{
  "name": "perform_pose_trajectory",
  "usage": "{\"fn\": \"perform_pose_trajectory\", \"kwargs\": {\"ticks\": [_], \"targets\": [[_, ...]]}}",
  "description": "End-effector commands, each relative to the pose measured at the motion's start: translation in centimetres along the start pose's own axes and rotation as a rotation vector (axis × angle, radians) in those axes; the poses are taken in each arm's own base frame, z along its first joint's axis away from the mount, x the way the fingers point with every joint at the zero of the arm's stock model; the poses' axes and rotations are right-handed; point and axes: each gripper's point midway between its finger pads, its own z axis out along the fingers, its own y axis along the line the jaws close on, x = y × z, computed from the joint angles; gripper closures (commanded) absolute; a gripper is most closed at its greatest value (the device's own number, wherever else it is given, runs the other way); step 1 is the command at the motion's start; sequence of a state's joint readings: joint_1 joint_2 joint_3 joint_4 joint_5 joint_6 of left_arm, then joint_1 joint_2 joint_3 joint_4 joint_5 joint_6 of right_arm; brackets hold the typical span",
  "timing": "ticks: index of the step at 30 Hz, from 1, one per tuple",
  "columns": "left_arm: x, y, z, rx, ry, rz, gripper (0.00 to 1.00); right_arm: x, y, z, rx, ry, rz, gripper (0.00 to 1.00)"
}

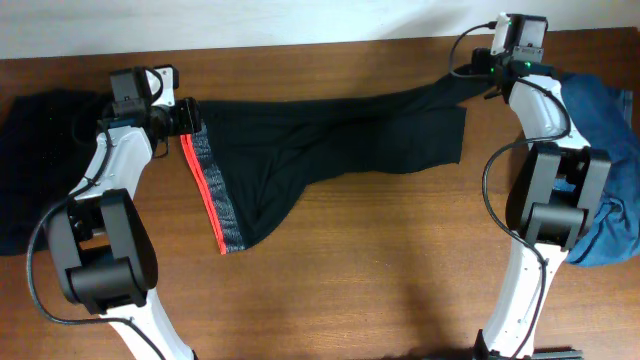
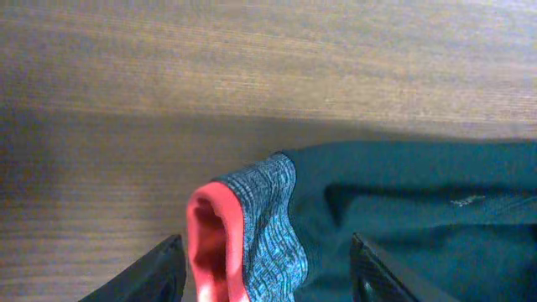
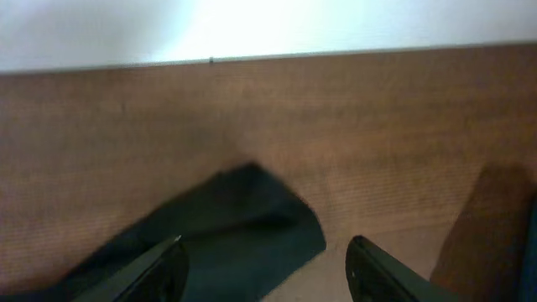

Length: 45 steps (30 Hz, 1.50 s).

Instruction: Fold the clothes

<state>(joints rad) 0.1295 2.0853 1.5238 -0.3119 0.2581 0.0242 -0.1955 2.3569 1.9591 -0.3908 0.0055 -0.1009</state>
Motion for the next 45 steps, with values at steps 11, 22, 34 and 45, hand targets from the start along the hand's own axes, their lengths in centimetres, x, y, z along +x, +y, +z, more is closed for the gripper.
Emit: {"fn": "perform_pose_trajectory", "kwargs": {"ticks": [11, 22, 34, 45], "targets": [[-3.3, -5.1, -6.0, 0.048, -0.008, 0.041, 0.08, -3.3, 1.0, -14.2, -0.025, 0.051, -0.014, 0.27], [4.4, -10.6, -6.8, 0.028, 0.296, -0.035, 1.00, 1.5, 5.8, -13.9, -0.283, 0.237, 0.009, 0.80], [10.4, -13.3, -7.4, -0.086, 0.489, -0.086, 0.98, 9.8, 9.1, -9.9, -0.358, 0.436, -0.112, 0.96], [16.6, -11.8, -4.4, -0.110, 0.532, -0.125, 0.96, 11.8, 9.5, -7.6, -0.373, 0.458, -0.107, 0.96]]}}
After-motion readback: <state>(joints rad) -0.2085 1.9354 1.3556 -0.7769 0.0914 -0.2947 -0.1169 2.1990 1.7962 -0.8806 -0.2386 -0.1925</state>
